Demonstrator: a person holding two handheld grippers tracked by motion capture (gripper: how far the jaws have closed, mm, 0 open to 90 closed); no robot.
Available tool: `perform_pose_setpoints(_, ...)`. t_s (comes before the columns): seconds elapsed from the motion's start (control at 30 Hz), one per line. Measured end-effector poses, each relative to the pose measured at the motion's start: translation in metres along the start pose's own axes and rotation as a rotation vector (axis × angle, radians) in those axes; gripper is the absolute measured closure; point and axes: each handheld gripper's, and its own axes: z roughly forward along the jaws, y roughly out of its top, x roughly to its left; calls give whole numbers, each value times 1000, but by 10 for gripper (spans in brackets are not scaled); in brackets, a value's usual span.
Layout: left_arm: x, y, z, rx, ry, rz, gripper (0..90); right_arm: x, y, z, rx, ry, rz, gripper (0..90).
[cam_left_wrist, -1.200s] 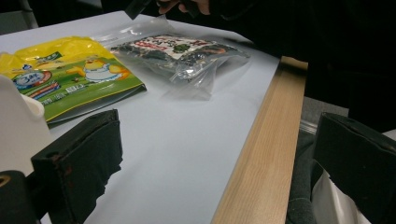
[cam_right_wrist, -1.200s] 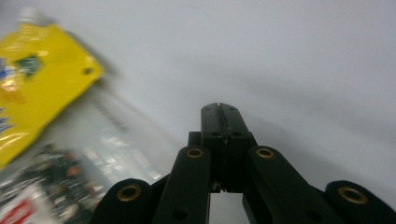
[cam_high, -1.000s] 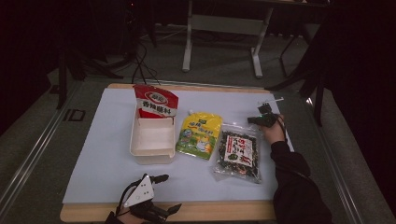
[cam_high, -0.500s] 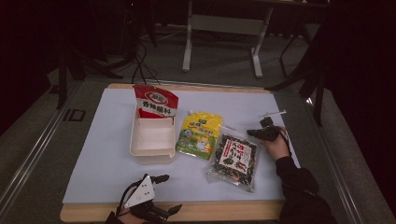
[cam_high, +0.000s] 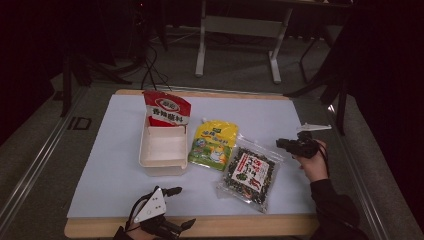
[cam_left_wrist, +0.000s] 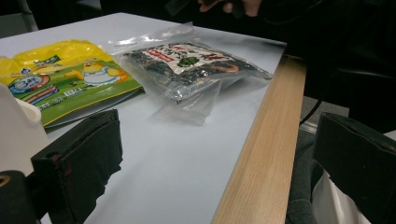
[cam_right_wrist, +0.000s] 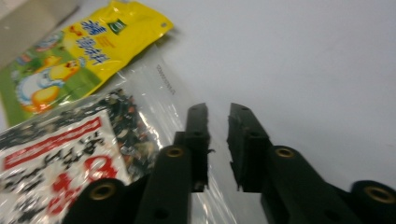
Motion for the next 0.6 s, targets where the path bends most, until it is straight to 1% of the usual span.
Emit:
perform_pose_setpoints(0.1,0,0,1,-1,-3,0,30,-2,-5,-12,-2,-9,-4,684)
perform_pose_setpoints(0.2,0,0,1,2,-3,-3,30,-8,-12,-16,5,-12,15,640)
perform_pose_setpoints(0.3,1,0,2,3,-4,-5,30,-14,-20,-13,40,-8,25,606)
perform_pose_setpoints(0.4,1,0,2,3,-4,-7,30,-17,-28,-6,83,14,42,565)
perform_pose_setpoints(0.43,1,0,3,3,-5,-9,30,-18,-30,-4,100,31,44,559)
perform_pose_setpoints(0.5,1,0,3,6,-6,-8,30,-18,-33,1,128,42,43,570)
perform_pose_setpoints(0.53,1,-1,4,8,-7,-7,30,-18,-34,3,142,53,48,600)
perform_pose_setpoints(0.57,1,-1,4,9,-8,-6,30,-17,-35,4,150,65,41,628)
perform_pose_setpoints(0.6,1,-1,4,11,-8,-4,30,-16,-35,6,158,63,31,672)
